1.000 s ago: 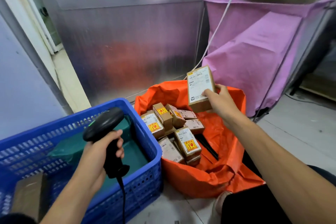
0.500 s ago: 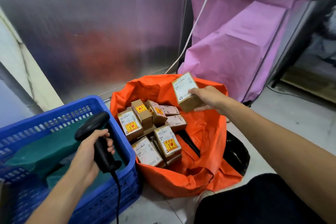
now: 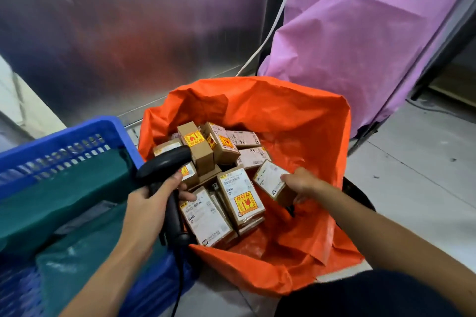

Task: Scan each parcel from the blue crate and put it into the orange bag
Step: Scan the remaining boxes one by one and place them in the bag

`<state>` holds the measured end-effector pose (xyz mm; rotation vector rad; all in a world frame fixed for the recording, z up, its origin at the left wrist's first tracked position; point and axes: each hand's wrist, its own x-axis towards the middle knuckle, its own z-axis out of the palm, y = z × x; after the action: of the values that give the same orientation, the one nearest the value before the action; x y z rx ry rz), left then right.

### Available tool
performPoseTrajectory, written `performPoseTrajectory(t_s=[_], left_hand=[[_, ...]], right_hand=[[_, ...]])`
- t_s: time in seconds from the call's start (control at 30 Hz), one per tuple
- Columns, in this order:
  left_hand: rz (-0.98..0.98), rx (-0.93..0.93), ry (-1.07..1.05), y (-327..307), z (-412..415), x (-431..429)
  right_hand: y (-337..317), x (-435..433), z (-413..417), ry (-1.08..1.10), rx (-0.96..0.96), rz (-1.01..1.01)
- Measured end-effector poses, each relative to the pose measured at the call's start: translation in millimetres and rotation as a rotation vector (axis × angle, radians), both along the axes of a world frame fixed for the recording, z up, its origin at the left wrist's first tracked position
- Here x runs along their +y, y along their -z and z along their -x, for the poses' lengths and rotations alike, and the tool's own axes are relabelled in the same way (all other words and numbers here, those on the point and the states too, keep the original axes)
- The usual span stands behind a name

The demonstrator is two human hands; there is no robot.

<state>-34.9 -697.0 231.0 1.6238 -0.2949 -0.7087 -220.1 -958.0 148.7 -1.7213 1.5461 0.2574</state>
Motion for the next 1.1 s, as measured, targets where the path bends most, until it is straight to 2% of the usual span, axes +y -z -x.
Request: performPoseTrajectory(t_s=[0.13,0.23,0.33,0.47,0.53,0.6,0.67,0.73,0.83,0.97,1.1], left_hand=[[-0.005,-0.061,0.021,9,8,-10],[-0.123,-0.261,0.073,17,8,-16],[-0.239,-0.471,0.011,26,1,-22],[-0.284,-0.567,-0.058,40,-12,-24],[-0.264,-0.578,-0.067,45,-14,-23],[-0.247,-0.579,-0.067,47,-15,-24],[-0.252,-0.596,-0.059,48,-16,-24],[-0.264,-0.612,-0.056,48,-17,-25],[-0.268,-0.616,-0.057,48,-15,-26],[-0.264,-0.615,-0.057,51,-14,-25],[-0.243,-0.593,-0.057,53,-16,-26]], right_hand=[[26,-2,-2,-0.084,0.09,-0.043],[39,-2,-4,-0.065,0.053,-0.056],[55,-5,-3,-0.036,-0.007,-0.123],[54,0,-11,-0.143,0.081,-0.07],[48,-2,-19,-0.234,0.119,0.083],[45,-5,-29,-0.227,0.019,0.139],[41,-2,-41,-0.213,-0.146,0.094],[38,8,-53,-0.269,-0.226,-0.032],[45,28,-65,-0.418,-0.15,-0.125],[58,47,-74,-0.606,-0.03,0.01],[60,51,-81,-0.618,0.037,0.067]])
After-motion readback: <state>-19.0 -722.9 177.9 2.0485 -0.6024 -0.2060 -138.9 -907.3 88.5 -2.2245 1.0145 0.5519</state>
